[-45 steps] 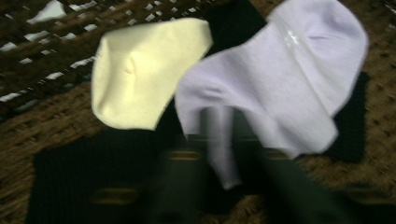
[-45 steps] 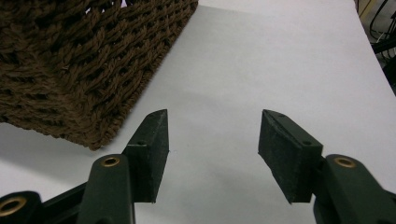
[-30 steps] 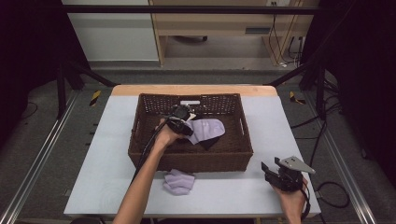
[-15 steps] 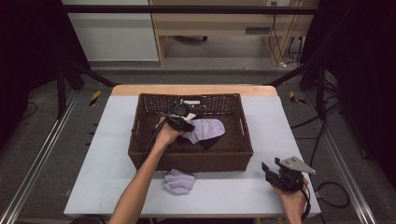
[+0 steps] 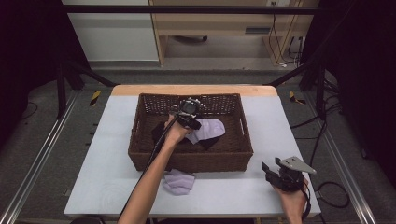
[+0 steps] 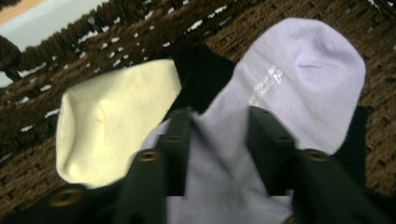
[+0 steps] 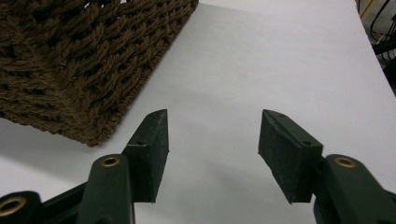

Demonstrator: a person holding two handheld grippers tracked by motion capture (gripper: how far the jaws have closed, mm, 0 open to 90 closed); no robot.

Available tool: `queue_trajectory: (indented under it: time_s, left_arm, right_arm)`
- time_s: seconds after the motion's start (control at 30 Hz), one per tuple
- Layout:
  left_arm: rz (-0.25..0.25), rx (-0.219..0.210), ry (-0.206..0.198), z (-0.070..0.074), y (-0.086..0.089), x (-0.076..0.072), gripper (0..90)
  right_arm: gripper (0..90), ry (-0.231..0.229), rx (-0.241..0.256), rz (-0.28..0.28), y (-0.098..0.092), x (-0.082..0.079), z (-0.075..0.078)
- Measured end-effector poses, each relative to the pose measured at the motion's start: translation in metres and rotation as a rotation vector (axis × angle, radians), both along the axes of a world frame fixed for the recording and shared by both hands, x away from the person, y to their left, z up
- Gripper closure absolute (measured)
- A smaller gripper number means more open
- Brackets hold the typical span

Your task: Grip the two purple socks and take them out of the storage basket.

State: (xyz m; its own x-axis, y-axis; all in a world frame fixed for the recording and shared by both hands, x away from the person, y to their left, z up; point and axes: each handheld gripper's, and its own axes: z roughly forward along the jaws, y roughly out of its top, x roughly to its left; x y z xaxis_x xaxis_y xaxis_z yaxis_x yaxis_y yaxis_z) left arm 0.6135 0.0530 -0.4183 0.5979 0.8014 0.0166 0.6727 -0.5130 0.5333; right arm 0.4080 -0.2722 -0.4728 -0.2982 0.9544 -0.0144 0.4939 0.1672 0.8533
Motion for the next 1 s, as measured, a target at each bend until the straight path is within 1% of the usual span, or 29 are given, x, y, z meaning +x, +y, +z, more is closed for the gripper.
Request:
queue_trajectory:
  time_s: [0.07,0.13,0.2,0.27,0.3,0.33,0.37,0.4,0.43,0.53,0.6,0.67,0.7,0.77,0.83,1.0]
  left_arm:
    - [-0.005,0.011,0.011,0.001,0.001,-0.001,74.9]
    - [0.001,-0.014,0.013,0.002,0.004,-0.002,83.4]
    - [-0.001,-0.028,0.019,0.003,0.006,-0.003,85.3]
    - [-0.003,-0.035,0.010,0.005,0.009,-0.004,85.9]
    - [-0.002,-0.047,-0.002,0.007,0.011,-0.006,86.0]
    - [-0.006,-0.049,-0.013,0.010,0.012,-0.008,86.1]
    - [-0.009,-0.062,-0.034,0.012,0.013,-0.011,86.2]
    - [-0.015,-0.082,-0.048,0.016,0.016,-0.014,86.2]
    - [-0.021,-0.113,-0.065,0.021,0.020,-0.017,86.2]
    - [-0.016,-0.158,-0.103,0.033,0.028,-0.024,86.2]
    - [-0.020,-0.193,-0.120,0.041,0.034,-0.028,86.2]
    - [-0.038,-0.187,-0.143,0.048,0.038,-0.033,86.2]
    - [-0.040,-0.201,-0.160,0.052,0.040,-0.037,86.2]
    - [-0.050,-0.211,-0.200,0.059,0.043,-0.046,86.2]
    - [-0.057,-0.236,-0.215,0.064,0.047,-0.052,86.2]
    - [-0.068,-0.278,-0.272,0.075,0.054,-0.067,86.2]
  right_arm:
    - [43.2,0.002,-0.002,-0.001,0.001,0.000,0.000]
    - [43.3,0.003,-0.006,-0.001,0.001,0.000,0.000]
    - [43.4,0.001,-0.009,-0.001,0.001,0.000,0.000]
    - [43.4,0.001,-0.010,0.000,0.001,-0.001,0.000]
    - [43.5,0.003,-0.009,-0.001,0.001,-0.001,0.000]
    - [43.6,0.005,-0.004,-0.003,0.001,-0.001,0.000]
    - [43.6,0.005,-0.005,-0.004,0.000,-0.001,0.000]
    - [43.6,0.006,-0.007,-0.004,0.000,-0.001,0.000]
    - [43.6,0.005,-0.006,-0.005,-0.001,-0.001,0.000]
    - [43.6,0.004,-0.007,-0.007,-0.001,0.000,0.000]
    - [43.6,0.004,-0.008,-0.005,0.000,-0.001,0.000]
    - [43.6,0.002,-0.007,-0.006,-0.001,-0.001,0.000]
    - [43.7,0.003,-0.007,-0.008,-0.001,-0.001,0.000]
    - [43.7,0.000,-0.009,-0.010,-0.002,-0.001,0.000]
    - [43.6,0.001,-0.008,-0.012,-0.002,-0.001,0.000]
    - [43.6,0.005,-0.009,-0.012,-0.003,-0.001,0.000]
